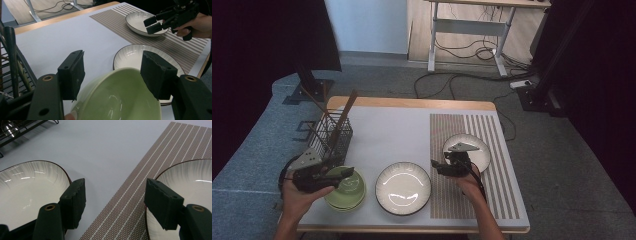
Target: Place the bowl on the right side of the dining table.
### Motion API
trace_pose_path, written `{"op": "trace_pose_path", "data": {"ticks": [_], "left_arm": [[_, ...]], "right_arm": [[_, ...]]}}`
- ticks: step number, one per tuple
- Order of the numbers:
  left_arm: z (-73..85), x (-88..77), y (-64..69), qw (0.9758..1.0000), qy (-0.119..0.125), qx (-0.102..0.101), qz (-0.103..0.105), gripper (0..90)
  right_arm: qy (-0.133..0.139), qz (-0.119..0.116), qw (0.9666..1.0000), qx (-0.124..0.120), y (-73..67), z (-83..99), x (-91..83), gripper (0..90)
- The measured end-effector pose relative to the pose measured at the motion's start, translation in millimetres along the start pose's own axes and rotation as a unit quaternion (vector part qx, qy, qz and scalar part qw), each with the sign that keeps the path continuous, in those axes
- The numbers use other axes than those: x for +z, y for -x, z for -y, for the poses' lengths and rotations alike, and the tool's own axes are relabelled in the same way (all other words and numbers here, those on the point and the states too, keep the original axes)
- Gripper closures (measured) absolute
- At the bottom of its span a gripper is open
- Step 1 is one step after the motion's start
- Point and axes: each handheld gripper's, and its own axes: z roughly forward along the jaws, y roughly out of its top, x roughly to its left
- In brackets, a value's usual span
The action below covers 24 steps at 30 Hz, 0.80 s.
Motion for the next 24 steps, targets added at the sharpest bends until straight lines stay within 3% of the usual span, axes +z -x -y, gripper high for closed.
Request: {"op": "trace_pose_path", "data": {"ticks": [24], "left_arm": [[9.5,-6.1,-12.5,0.9998,-0.007,-0.02,-0.006,36.0]], "right_arm": [[-0.005,0.002,1.0,0.0,0.2,0.7,1.4,33.8]]}}
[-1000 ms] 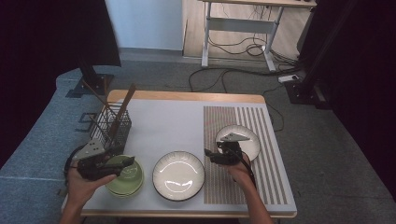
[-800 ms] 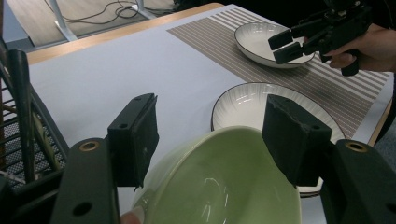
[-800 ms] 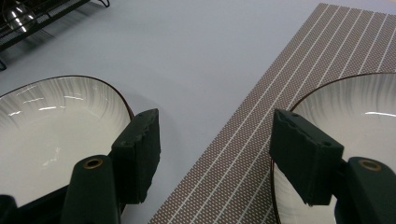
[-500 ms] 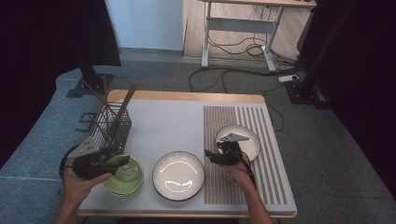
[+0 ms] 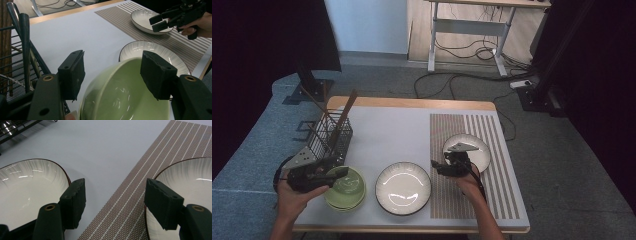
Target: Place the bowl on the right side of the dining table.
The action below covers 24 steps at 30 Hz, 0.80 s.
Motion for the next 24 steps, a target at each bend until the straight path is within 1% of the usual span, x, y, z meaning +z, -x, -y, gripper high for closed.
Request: {"op": "trace_pose_path", "data": {"ticks": [6,15,17,19,24], "left_arm": [[3.2,-0.3,-2.4,1.0,-0.005,-0.006,0.0,36.1],[6.2,0.7,-0.6,0.9999,-0.011,0.0,-0.008,36.5],[8.0,1.1,-2.0,0.9999,-0.013,-0.005,-0.006,36.6],[9.3,1.4,-3.1,0.9998,-0.014,-0.007,-0.009,36.7],[12.2,4.1,-4.4,0.9997,-0.02,-0.009,-0.01,37.9]], "right_arm": [[-0.002,0.0,1.0,0.001,0.5,0.3,0.6,33.8],[-0.002,0.001,1.0,0.001,1.3,0.6,1.4,33.7],[-0.003,0.0,1.0,0.002,1.6,0.5,1.2,33.8],[-0.002,0.0,1.0,0.003,1.9,0.5,1.1,33.8],[-0.001,0.001,1.0,0.002,2.8,0.5,0.9,33.8]]}}
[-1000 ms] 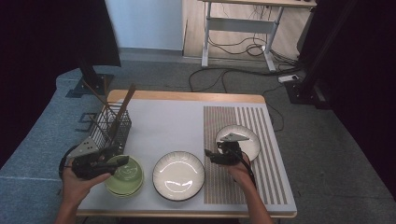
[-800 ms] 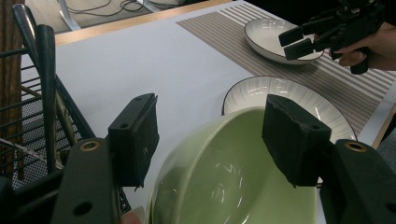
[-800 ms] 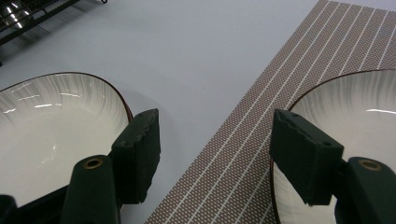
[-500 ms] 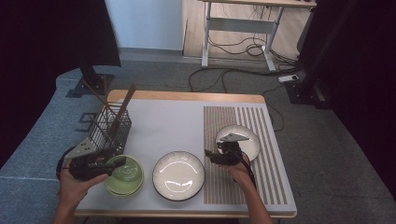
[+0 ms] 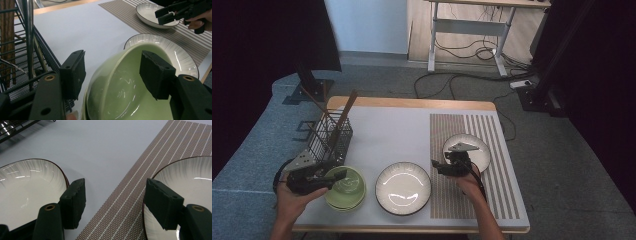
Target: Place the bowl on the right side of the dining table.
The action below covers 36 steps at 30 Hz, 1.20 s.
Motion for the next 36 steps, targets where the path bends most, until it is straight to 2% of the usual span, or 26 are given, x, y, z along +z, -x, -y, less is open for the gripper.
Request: {"op": "trace_pose_path", "data": {"ticks": [11,19,25,30,36], "left_arm": [[3.1,7.6,1.1,0.9997,-0.019,0.007,-0.013,44.4],[7.2,12.6,-1.6,0.9995,-0.027,0.003,-0.016,52.5],[9.2,14.1,-2.3,0.9988,-0.034,0.006,-0.034,60.8],[9.9,13.2,-2.8,0.9984,-0.03,0.003,-0.048,69.7],[10.3,12.9,-2.6,0.998,-0.035,0.01,-0.052,72.8]], "right_arm": [[-0.002,0.0,1.0,0.002,0.5,0.7,1.3,33.8],[0.001,0.0,1.0,0.004,1.7,0.7,1.1,33.7],[-0.002,0.0,1.0,0.001,0.9,1.1,2.5,33.8],[0.001,0.003,1.0,0.001,0.6,0.6,1.9,33.9],[0.0,0.003,1.0,0.0,0.6,0.9,2.8,33.9]]}}
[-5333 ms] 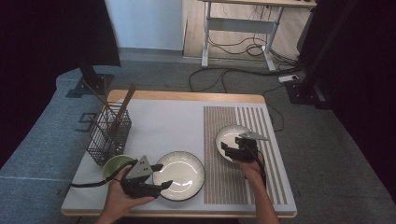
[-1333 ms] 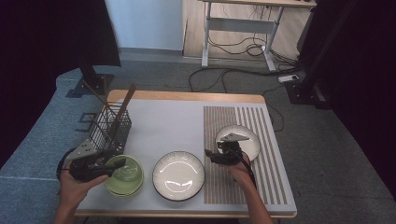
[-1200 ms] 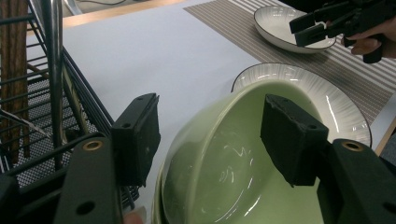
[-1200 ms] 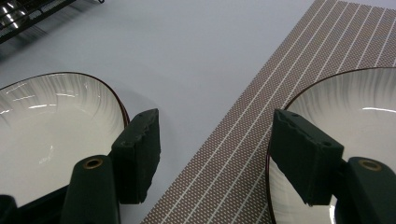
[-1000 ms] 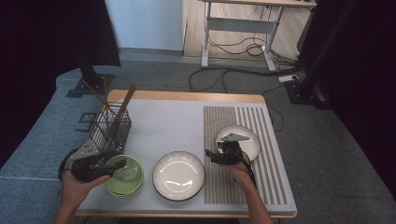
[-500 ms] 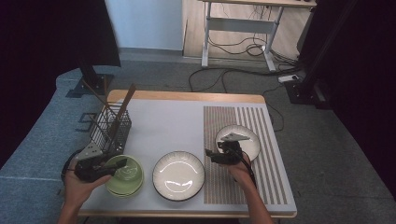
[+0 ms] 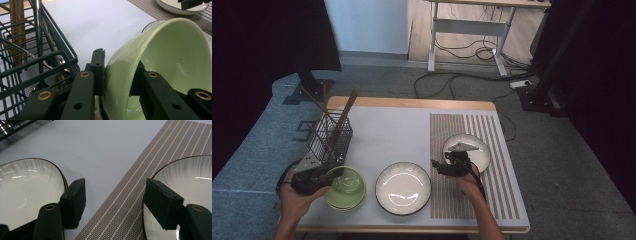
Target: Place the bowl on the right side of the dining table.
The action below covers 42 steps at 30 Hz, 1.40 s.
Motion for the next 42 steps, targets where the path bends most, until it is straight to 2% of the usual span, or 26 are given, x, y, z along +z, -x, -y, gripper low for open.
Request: {"op": "trace_pose_path", "data": {"ticks": [8,13,20,25,31,42], "left_arm": [[-1.6,-2.7,4.3,0.9992,-0.015,0.028,-0.023,76.4],[-1.9,-3.2,6.1,0.9984,-0.031,0.038,-0.03,81.2],[-2.4,-4.0,7.0,0.9975,-0.041,0.047,-0.034,82.5],[-3.5,-6.1,8.4,0.998,-0.03,0.046,-0.032,82.7],[-4.2,-9.9,7.0,0.9989,-0.016,0.039,-0.02,82.9],[-3.6,-9.5,4.7,0.9993,-0.012,0.032,-0.017,83.0]], "right_arm": [[0.0,0.001,1.0,0.001,0.7,-0.1,-0.6,33.9],[-0.001,0.001,1.0,0.001,1.0,-0.1,-0.1,33.9],[-0.001,0.001,1.0,0.001,1.1,-0.1,0.1,33.9],[-0.001,0.001,1.0,0.0,2.0,-0.1,-0.3,33.9],[-0.001,0.003,1.0,0.001,2.8,0.1,-0.5,33.9],[-0.001,0.004,1.0,0.001,2.8,0.4,0.1,33.9]]}}
